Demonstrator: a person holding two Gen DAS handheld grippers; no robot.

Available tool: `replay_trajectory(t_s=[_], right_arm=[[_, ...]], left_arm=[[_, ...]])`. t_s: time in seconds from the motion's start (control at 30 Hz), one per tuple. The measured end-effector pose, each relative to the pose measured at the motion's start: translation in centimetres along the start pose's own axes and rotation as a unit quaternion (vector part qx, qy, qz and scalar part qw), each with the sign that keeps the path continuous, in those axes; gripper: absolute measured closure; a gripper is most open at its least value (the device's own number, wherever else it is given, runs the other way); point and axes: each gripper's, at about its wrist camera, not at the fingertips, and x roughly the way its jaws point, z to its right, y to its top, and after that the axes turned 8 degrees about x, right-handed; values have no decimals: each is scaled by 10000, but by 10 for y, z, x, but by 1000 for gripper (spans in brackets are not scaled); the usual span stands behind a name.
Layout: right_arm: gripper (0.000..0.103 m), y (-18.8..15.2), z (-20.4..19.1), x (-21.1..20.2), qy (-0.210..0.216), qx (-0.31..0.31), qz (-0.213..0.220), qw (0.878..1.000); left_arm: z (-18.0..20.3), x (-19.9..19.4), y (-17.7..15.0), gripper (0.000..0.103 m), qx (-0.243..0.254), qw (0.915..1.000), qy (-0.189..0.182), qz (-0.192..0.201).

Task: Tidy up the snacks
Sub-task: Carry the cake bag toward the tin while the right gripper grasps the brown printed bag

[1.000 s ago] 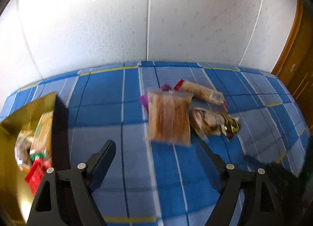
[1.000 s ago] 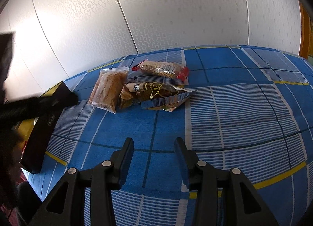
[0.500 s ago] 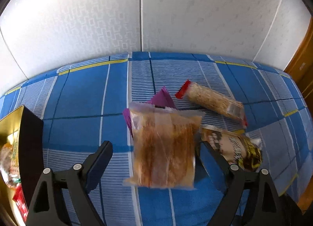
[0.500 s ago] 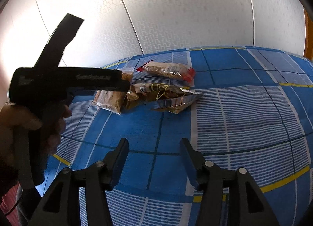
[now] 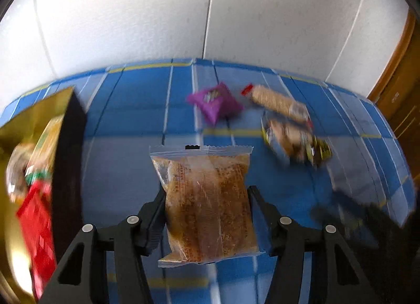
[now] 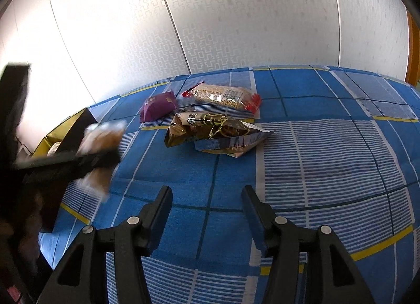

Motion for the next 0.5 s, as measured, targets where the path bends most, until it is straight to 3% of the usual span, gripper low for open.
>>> replay_trajectory(t_s=[0.3, 0.5], right_arm=[[47, -1, -2, 2, -102, -47, 52, 9999], [47, -2, -3, 1, -132, -69, 47, 9999]], left_arm=[[5, -21, -69, 45, 81, 9999, 60, 66], [14, -23, -74, 44, 343, 9987, 246, 284]])
